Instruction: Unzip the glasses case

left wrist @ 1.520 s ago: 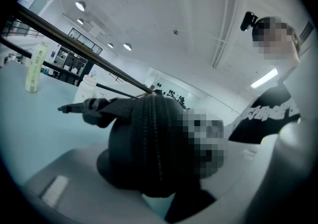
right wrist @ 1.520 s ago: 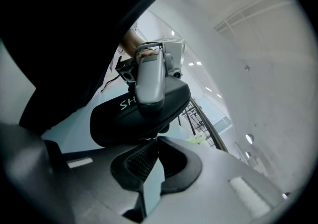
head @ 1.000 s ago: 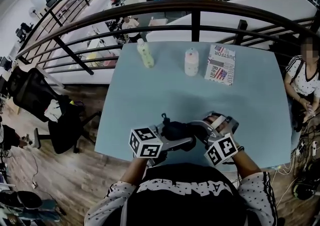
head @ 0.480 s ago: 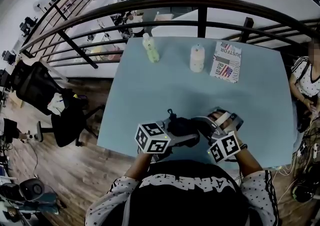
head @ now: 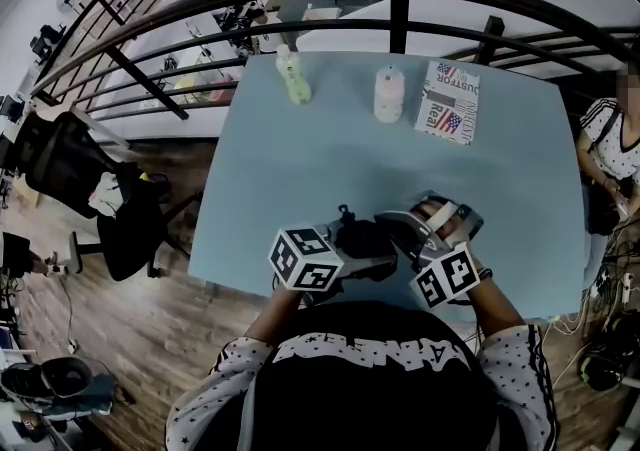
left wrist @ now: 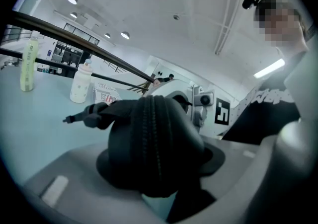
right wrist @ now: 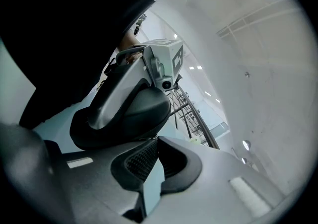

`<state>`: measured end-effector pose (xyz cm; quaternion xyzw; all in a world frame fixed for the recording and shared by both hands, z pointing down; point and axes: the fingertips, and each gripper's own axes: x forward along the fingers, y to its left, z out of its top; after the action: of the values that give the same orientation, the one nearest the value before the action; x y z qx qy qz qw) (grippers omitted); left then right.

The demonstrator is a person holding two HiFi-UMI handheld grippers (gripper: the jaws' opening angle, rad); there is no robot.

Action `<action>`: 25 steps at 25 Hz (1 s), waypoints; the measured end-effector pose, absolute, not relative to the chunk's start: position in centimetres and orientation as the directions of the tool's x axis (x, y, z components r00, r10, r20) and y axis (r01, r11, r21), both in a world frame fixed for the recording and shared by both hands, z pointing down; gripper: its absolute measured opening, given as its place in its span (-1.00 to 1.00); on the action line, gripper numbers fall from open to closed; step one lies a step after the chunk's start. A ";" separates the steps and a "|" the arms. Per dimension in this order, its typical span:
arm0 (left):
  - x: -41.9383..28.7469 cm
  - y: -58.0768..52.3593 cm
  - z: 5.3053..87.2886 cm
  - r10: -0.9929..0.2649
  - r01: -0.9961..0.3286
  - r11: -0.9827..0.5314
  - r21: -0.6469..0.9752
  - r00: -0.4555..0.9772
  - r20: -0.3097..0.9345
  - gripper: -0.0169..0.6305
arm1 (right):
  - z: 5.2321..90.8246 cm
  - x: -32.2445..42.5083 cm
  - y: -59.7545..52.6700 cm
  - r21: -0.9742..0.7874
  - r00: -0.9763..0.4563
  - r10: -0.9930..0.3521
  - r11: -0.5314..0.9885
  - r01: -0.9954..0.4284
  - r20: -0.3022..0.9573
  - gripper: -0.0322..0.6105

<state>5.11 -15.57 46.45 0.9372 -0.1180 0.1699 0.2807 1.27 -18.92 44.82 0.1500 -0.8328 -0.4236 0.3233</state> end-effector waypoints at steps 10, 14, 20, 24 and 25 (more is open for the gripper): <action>5.8 -16.4 47.1 -0.105 -0.309 -0.839 0.447 0.899 0.425 -0.95 | 44.6 1.6 -20.1 0.824 -0.747 -0.529 0.565 0.044 0.402 -0.88; 6.4 -16.2 47.3 -0.077 -0.285 -0.847 0.448 0.901 0.427 -0.95 | 44.5 2.0 -20.0 0.829 -0.739 -0.537 0.556 0.054 0.408 -0.88; 7.1 -15.6 47.9 -0.024 -0.252 -0.865 0.433 0.884 0.467 -0.95 | 44.6 2.5 -19.8 0.838 -0.730 -0.540 0.540 0.082 0.420 -0.88; 7.7 -15.0 48.5 0.027 -0.217 -0.883 0.416 0.862 0.507 -0.95 | 44.7 3.1 -19.5 0.845 -0.714 -0.552 0.524 0.106 0.432 -0.88; 7.8 -14.8 48.6 0.035 -0.210 -0.887 0.411 0.857 0.514 -0.95 | 44.7 3.2 -19.4 0.846 -0.708 -0.556 0.522 0.110 0.435 -0.88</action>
<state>7.83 -14.83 48.58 0.9350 -0.0469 0.2632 0.2330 3.23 -19.37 44.71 0.1403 -0.7966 -0.4686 0.3553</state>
